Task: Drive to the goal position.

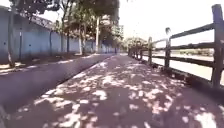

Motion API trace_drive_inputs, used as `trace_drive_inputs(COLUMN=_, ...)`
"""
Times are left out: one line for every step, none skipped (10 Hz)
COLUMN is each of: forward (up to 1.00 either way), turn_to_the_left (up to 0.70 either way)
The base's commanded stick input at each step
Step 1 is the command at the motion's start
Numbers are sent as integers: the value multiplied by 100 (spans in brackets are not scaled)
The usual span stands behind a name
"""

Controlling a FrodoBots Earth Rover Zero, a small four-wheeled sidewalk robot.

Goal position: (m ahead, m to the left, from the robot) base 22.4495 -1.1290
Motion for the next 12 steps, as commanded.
trace_drive_inputs(forward=85, turn_to_the_left=0)
trace_drive_inputs(forward=85, turn_to_the_left=0)
trace_drive_inputs(forward=85, turn_to_the_left=0)
trace_drive_inputs(forward=85, turn_to_the_left=0)
trace_drive_inputs(forward=85, turn_to_the_left=0)
trace_drive_inputs(forward=85, turn_to_the_left=0)
trace_drive_inputs(forward=85, turn_to_the_left=0)
trace_drive_inputs(forward=85, turn_to_the_left=0)
trace_drive_inputs(forward=85, turn_to_the_left=-2)
trace_drive_inputs(forward=85, turn_to_the_left=-19)
trace_drive_inputs(forward=85, turn_to_the_left=-34)
trace_drive_inputs(forward=85, turn_to_the_left=-34)
